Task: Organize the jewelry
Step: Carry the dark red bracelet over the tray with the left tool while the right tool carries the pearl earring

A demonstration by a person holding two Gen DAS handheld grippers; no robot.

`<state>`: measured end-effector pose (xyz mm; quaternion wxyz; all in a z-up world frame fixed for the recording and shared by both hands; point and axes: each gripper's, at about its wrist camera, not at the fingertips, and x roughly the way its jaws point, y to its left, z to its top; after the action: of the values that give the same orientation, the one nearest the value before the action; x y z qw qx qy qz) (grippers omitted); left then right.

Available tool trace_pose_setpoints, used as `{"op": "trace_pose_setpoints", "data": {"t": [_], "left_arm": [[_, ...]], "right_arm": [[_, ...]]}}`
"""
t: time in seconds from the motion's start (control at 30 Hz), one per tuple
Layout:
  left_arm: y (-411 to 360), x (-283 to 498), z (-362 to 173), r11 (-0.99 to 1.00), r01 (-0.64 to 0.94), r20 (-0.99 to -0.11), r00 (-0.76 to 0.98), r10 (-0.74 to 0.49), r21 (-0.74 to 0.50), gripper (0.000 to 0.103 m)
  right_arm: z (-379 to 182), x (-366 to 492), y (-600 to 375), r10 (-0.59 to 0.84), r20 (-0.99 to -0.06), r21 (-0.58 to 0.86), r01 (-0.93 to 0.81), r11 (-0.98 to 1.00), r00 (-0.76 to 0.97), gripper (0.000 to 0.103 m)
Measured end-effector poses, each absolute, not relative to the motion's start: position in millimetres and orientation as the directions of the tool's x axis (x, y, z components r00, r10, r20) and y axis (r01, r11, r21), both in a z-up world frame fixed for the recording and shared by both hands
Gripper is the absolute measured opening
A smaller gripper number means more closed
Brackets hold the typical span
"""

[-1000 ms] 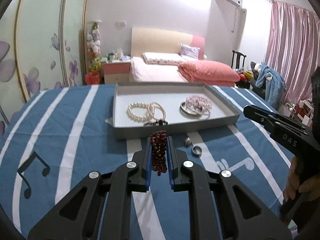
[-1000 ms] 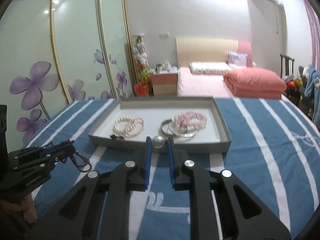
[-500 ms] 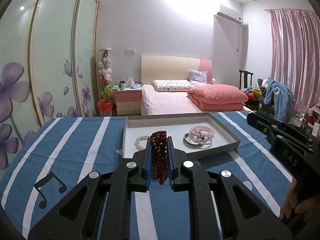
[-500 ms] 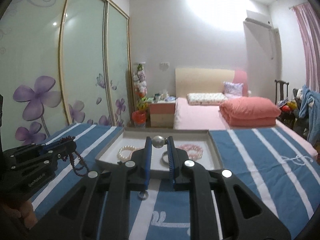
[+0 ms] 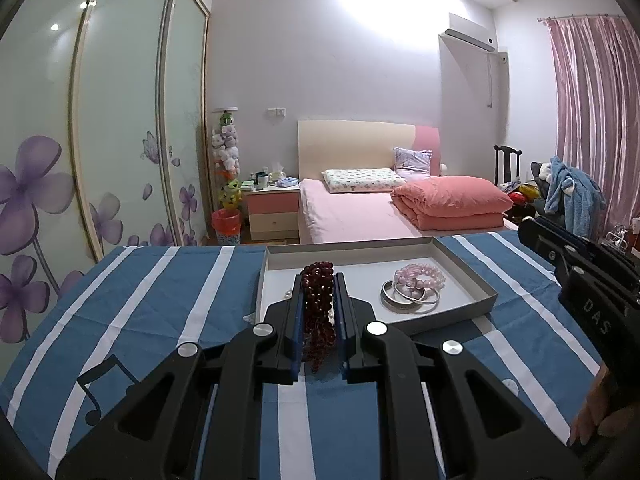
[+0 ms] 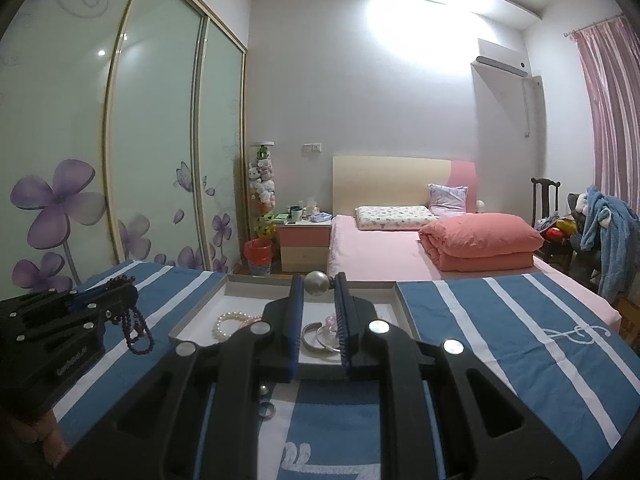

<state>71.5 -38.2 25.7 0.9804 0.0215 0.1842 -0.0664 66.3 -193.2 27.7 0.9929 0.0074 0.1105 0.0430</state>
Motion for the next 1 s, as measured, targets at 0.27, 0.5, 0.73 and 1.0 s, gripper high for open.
{"op": "trace_pose_setpoints", "data": {"t": [0.27, 0.5, 0.73, 1.0], "left_arm": [[-44.1, 109.3, 35.3, 0.982, 0.190, -0.369, 0.912, -0.182, -0.014, 0.014], [-45.3, 161.2, 27.3, 0.978, 0.192, -0.432, 0.878, -0.208, -0.079, 0.014], [-45.4, 191.5, 12.9, 0.978, 0.186, -0.479, 0.853, -0.206, -0.090, 0.014], [-46.1, 213.6, 3.9, 0.976, 0.192, -0.520, 0.826, -0.217, -0.103, 0.014]], "right_arm": [[38.0, 101.6, -197.1, 0.084, -0.213, 0.053, -0.074, 0.996, 0.973, 0.016], [29.0, 165.0, -209.7, 0.102, -0.296, 0.131, -0.065, 0.989, 0.950, 0.016], [17.4, 209.2, -209.1, 0.096, -0.353, 0.135, -0.051, 0.990, 0.931, 0.016], [-5.0, 244.5, -211.6, 0.127, -0.434, 0.179, -0.053, 0.982, 0.892, 0.016]]}}
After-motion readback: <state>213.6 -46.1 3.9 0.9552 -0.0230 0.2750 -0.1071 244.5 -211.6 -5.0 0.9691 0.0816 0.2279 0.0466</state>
